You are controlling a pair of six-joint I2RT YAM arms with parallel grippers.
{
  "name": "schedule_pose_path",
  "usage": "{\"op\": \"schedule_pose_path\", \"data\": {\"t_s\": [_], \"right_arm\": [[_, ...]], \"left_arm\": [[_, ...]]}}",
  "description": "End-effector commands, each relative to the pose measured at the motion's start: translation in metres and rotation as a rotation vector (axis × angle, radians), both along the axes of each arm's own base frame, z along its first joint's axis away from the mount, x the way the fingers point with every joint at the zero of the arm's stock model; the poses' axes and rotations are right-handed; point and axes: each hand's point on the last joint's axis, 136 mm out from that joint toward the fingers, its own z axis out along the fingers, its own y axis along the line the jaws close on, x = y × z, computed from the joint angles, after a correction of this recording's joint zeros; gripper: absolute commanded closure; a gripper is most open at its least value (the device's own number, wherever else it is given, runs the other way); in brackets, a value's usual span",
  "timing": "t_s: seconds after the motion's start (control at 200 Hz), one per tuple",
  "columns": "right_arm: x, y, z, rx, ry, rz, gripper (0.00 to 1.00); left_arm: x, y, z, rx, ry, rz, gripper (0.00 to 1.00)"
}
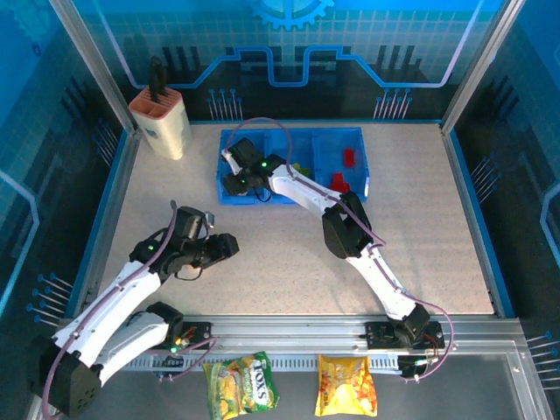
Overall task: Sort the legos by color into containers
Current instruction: Place the lego in the container, then reset both arms
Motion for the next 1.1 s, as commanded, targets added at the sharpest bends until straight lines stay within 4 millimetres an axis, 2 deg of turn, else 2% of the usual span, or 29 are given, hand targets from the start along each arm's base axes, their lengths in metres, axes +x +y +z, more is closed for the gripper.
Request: {"op": "schedule_pose_path", "data": {"t_s": [0.0,0.16,0.19,0.2,0.24,0.385,0.505,0.64,0.735,0.95,1.096], "right_arm": [[-0.004,-0.01,0.058,0.045,-0.033,0.008,0.5],[-0.015,-0.028,0.082,0.009,-0.052,0.009,0.47],[-0.016,-0.032,0.079,-0.009,-0.05,0.008,0.47],[-0.017,-0.034,0.091,0.0,-0.065,0.007,0.47],[-0.019,-0.041,0.098,-0.012,-0.077,0.005,0.46],[-0.023,-0.074,0.117,-0.07,-0.114,-0.024,0.44],[-0.026,-0.107,0.125,-0.112,-0.122,-0.068,0.44],[-0.03,-0.149,0.127,-0.137,-0.115,-0.127,0.42],[-0.034,-0.183,0.128,-0.153,-0.116,-0.181,0.37],[-0.043,-0.265,0.116,-0.18,-0.077,-0.325,0.3],[-0.052,-0.314,0.107,-0.19,-0.048,-0.429,0.28]], "left_arm": [[0.016,-0.002,0.012,0.025,-0.073,-0.016,0.42],[0.032,0.0,0.016,0.063,-0.113,-0.016,0.41],[0.035,0.001,0.016,0.07,-0.118,-0.014,0.4],[0.036,0.001,0.016,0.073,-0.12,-0.012,0.4],[0.04,0.004,0.017,0.09,-0.124,-0.004,0.4],[0.055,0.014,0.017,0.131,-0.141,0.017,0.35],[0.066,0.021,0.019,0.169,-0.159,0.021,0.29],[0.078,0.036,0.022,0.226,-0.17,0.047,0.22],[0.086,0.045,0.023,0.25,-0.182,0.059,0.16],[0.102,0.068,0.031,0.298,-0.208,0.096,0.01],[0.111,0.091,0.033,0.321,-0.221,0.17,0.01]]}}
